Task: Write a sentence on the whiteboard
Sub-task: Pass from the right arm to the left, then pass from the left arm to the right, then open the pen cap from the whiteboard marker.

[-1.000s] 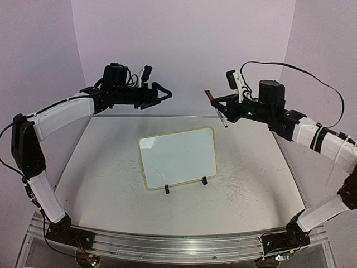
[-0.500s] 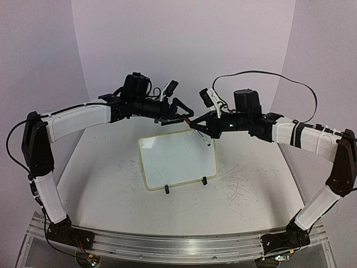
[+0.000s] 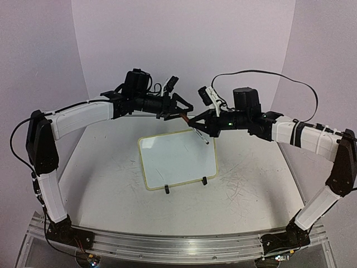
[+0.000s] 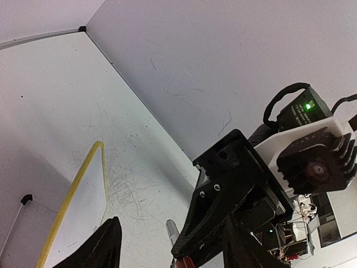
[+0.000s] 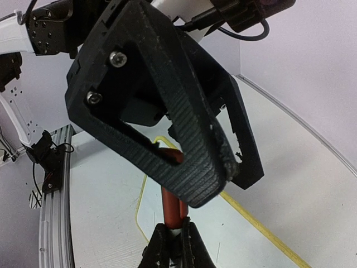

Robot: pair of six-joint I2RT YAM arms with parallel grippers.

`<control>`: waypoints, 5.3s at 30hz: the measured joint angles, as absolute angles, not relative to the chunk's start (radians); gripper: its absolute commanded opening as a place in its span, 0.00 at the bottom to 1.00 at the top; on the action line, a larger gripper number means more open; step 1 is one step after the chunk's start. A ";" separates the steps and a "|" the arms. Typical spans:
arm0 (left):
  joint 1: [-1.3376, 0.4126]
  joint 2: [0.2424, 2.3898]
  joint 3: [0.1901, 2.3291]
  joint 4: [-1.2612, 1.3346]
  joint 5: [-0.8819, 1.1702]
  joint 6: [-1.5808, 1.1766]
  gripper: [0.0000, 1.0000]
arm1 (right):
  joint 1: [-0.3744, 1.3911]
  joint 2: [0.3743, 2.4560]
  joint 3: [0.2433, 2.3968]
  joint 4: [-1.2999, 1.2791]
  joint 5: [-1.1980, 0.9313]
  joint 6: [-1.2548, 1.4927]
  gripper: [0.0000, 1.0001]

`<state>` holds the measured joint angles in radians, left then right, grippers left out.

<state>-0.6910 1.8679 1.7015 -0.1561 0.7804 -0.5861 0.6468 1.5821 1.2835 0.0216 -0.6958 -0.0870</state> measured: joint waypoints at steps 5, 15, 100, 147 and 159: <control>-0.691 1.867 1.685 -0.150 0.787 -0.585 0.56 | 0.647 1.582 1.283 0.022 -0.671 -0.090 0.00; -0.691 1.867 1.671 -0.155 0.793 -0.583 0.18 | 0.647 1.592 1.287 0.021 -0.658 -0.091 0.00; -0.605 1.784 1.607 0.366 0.737 -0.917 0.00 | 0.562 1.913 1.369 1.172 -0.864 1.143 0.18; -0.610 1.690 1.488 0.385 0.687 -0.868 0.29 | 0.578 1.924 1.342 1.211 -0.849 1.127 0.00; -0.607 1.723 1.505 0.385 0.697 -0.889 0.16 | 0.578 1.924 1.342 1.211 -0.849 1.130 0.00</control>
